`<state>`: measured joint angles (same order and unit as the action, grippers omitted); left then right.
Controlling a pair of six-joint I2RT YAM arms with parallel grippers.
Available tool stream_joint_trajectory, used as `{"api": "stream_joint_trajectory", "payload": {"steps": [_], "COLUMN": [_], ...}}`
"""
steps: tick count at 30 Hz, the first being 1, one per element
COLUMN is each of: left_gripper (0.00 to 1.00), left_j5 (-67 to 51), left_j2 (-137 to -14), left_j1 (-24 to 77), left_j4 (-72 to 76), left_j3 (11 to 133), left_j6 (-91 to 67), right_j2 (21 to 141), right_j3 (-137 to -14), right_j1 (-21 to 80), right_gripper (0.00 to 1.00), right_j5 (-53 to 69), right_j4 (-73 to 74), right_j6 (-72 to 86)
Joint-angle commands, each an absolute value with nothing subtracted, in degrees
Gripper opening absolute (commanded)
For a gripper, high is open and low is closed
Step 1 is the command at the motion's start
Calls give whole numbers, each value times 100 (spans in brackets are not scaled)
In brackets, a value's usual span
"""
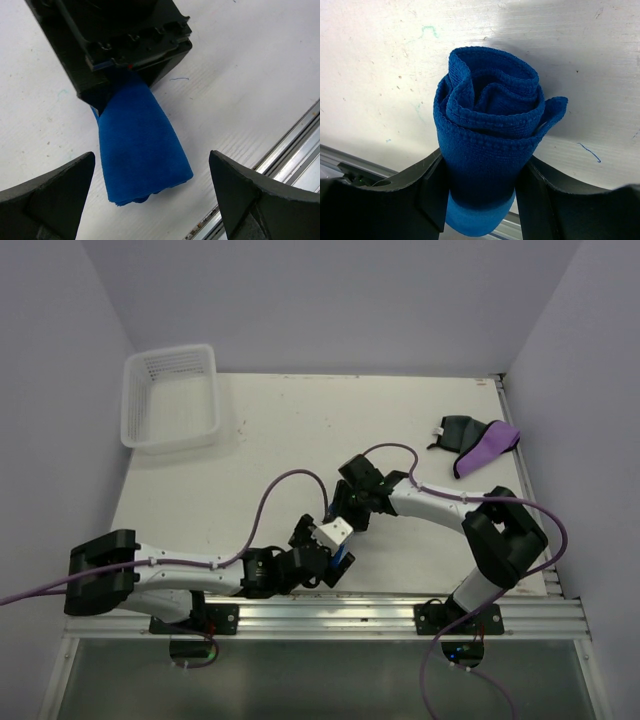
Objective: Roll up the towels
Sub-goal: Roll the towel
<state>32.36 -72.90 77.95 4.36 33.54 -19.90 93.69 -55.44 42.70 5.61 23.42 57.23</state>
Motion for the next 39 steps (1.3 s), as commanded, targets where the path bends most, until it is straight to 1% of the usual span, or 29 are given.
{"api": "stream_joint_trajectory", "payload": {"steps": [1, 12, 14, 19, 20, 22, 23, 25, 26, 29, 34, 37, 39], "left_gripper": [100, 100, 99, 92, 88, 84, 77, 71, 65, 56, 53, 48, 44], "left_j5": [3375, 3489, 3542, 3709, 3700, 3674, 3630, 3612, 3604, 3560, 3498, 3489, 3498], "left_j2": [-7549, -8876, -9113, -9343, -9351, -9378, -9387, -9404, -9404, -9439, -9545, -9545, -9536], "left_j1": [7884, 7778, 7778, 7770, 7778, 7778, 7770, 7770, 7770, 7778, 7778, 7778, 7787], "left_j4": [422, 9, -280, -501, -475, -440, -379, -343, -308, -299, -272, -229, -176], "left_j3": [3700, 4595, 4719, 4746, 4685, 4641, 4580, 4536, 4500, 4430, 4298, 4219, 4149], "left_j6": [-1521, -1898, -1968, -2249, -2276, -2337, -2347, -2408, -2417, -2461, -2645, -2750, -2786], "right_j2": [9387, 9299, 9273, 9211, 9211, 9202, 9202, 9193, 9185, 9158, 9132, 9132, 9132], "right_j3": [-5809, -5722, -5695, -5652, -5643, -5625, -5625, -5608, -5599, -5564, -5528, -5528, -5528], "right_j1": [4254, 4263, 4263, 4254, 4263, 4263, 4263, 4254, 4254, 4254, 4236, 4219, 4193], "right_gripper": [52, 53, 53, 53, 54, 54, 54, 54, 54, 54, 56, 60, 61], "right_j5": [703, 650, 642, 624, 624, 641, 642, 650, 650, 650, 659, 659, 659], "right_j4": [2522, 2558, 2558, 2575, 2566, 2558, 2540, 2558, 2549, 2558, 2558, 2566, 2593], "right_j6": [5687, 5766, 5783, 5792, 5792, 5801, 5801, 5801, 5801, 5801, 5810, 5810, 5810]}}
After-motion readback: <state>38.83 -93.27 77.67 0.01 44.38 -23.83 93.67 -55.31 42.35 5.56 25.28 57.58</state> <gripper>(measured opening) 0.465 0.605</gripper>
